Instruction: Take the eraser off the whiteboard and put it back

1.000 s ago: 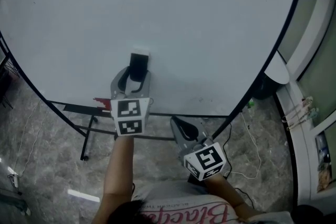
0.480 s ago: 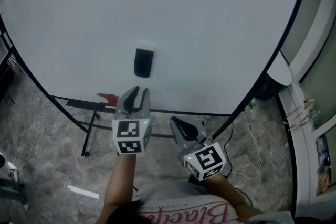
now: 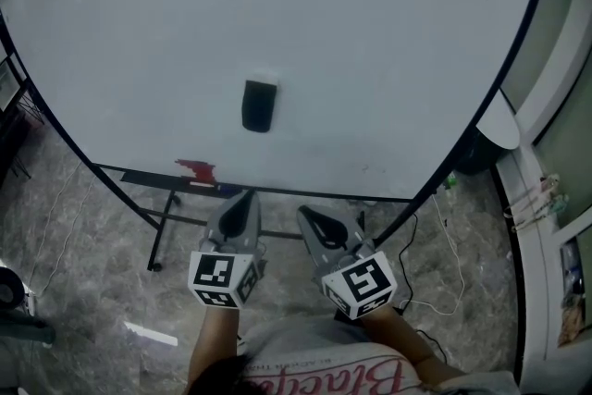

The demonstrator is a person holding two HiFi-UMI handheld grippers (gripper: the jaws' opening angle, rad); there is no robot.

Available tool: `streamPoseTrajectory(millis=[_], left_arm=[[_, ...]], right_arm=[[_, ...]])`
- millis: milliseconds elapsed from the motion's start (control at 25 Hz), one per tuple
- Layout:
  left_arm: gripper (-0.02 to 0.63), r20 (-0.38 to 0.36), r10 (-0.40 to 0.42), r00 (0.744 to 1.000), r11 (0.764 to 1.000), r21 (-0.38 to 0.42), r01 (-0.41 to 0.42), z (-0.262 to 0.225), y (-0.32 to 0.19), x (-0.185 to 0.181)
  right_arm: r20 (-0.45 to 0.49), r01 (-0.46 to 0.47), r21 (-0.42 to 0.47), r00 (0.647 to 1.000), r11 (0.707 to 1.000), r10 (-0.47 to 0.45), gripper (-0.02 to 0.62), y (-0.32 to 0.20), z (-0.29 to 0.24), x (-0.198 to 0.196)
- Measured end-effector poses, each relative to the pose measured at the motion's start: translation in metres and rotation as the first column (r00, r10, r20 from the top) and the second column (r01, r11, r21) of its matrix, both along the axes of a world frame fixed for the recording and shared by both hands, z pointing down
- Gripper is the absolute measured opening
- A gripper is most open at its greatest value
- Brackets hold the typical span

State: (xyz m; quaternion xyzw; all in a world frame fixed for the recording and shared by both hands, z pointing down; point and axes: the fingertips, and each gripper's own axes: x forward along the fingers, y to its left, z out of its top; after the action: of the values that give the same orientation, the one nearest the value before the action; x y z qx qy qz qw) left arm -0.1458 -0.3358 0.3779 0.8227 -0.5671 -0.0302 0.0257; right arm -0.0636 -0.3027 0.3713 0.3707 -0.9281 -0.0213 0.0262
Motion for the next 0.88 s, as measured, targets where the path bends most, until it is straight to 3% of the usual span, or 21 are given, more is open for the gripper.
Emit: streamPoseTrajectory(millis=[320,880], left_arm=[[0.000,-0.027,0.031,0.999,0.998,0.059,-0.029,-0.009,0.019,0.001],[0.000,-0.080,0.084,0.993,0.994,0.071,-0.078,-0.015,0.022,0.013]], right_arm=[[0.003,-0.034,0.028,0.999,0.999,0.034,0.000,0.002,-0.004,0.002],[0.021,-0.049,0.005,0.999,0.999,0.049,0.000,0.001,-0.003,0.004]])
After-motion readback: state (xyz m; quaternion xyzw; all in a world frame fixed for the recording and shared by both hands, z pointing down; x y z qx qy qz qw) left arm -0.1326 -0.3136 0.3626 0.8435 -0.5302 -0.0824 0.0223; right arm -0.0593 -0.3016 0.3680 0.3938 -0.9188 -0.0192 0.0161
